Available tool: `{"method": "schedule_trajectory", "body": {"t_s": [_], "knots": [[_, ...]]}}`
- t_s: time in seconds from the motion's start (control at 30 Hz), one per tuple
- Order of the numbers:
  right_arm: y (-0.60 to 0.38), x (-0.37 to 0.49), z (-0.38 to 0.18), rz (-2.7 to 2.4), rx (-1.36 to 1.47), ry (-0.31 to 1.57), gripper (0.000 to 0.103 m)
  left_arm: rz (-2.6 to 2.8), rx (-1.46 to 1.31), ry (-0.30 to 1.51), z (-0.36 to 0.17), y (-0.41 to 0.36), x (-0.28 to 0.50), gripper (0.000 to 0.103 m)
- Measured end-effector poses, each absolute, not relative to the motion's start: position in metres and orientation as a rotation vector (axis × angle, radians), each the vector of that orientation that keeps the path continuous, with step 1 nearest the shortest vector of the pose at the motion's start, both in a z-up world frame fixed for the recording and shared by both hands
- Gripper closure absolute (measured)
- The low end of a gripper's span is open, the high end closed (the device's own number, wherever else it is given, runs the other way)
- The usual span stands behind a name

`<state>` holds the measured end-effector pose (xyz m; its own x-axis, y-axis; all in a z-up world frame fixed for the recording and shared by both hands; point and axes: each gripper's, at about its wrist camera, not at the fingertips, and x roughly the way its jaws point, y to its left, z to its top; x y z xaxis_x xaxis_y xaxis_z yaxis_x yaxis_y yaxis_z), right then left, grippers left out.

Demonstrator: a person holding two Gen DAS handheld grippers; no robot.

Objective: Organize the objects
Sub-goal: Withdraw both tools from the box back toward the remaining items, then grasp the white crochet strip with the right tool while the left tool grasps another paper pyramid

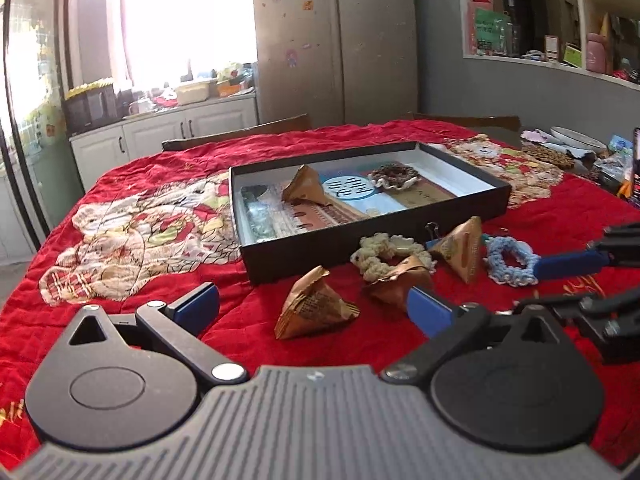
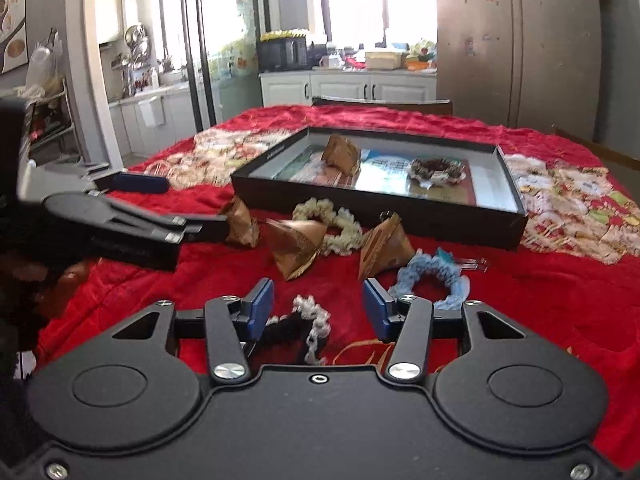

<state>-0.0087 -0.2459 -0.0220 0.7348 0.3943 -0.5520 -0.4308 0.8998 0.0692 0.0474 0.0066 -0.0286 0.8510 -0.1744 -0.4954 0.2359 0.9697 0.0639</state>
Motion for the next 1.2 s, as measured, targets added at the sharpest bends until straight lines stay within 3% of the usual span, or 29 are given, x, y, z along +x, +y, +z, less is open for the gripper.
{"method": "schedule_trajectory", "body": {"t_s": [0.17, 0.47, 0.83, 0.93, 1.1, 1.2], "knots": [[-0.246, -0.007, -0.031, 0.458, -0.058, 0.640, 0.059, -0.182, 0.097, 0.527, -0.038, 0.014, 0.060, 0.000], [-0.242, -0.004, -0.041, 0.467, -0.073, 0.686, 0.081, -0.167, 0.079, 0.541, -0.047, 0.019, 0.077, 0.006], [-0.243, -0.004, -0.041, 0.467, -0.072, 0.687, 0.086, -0.191, 0.066, 0.588, -0.056, 0.016, 0.087, 0.020], [-0.244, -0.004, -0.041, 0.464, -0.067, 0.688, 0.088, -0.207, 0.047, 0.610, -0.059, 0.016, 0.090, 0.028], [-0.245, -0.003, -0.041, 0.464, -0.059, 0.687, 0.089, -0.229, 0.026, 0.632, -0.060, 0.015, 0.092, 0.052], [-0.245, -0.003, -0.041, 0.464, -0.059, 0.685, 0.089, -0.235, 0.025, 0.637, -0.059, 0.014, 0.091, 0.057]]}}
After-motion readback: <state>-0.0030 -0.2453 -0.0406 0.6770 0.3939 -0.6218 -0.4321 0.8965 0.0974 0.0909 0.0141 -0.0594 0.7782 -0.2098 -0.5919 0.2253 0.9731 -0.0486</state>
